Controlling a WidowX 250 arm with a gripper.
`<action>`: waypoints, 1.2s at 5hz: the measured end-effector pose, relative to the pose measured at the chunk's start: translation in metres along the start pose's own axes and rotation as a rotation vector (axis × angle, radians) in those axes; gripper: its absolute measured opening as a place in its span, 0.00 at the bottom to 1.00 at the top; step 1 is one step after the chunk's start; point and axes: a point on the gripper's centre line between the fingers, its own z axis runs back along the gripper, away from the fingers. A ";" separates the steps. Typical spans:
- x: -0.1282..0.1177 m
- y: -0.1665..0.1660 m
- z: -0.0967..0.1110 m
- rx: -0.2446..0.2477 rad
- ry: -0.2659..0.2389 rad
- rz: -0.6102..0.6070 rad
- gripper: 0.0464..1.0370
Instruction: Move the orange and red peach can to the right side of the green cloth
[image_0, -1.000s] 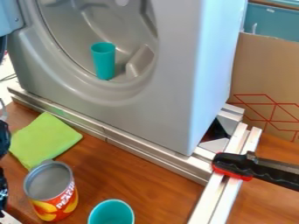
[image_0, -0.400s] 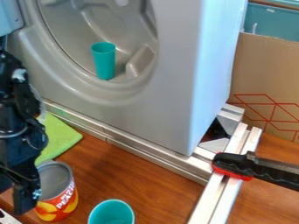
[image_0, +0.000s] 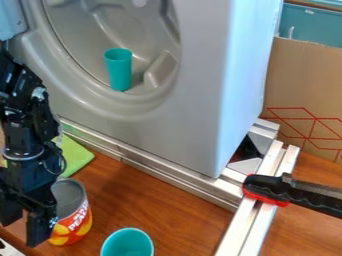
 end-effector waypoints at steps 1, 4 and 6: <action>0.011 0.003 0.005 -0.009 -0.026 0.009 0.96; 0.058 0.000 0.027 -0.064 -0.122 -0.083 0.96; 0.067 -0.009 0.032 -0.077 -0.159 -0.140 0.96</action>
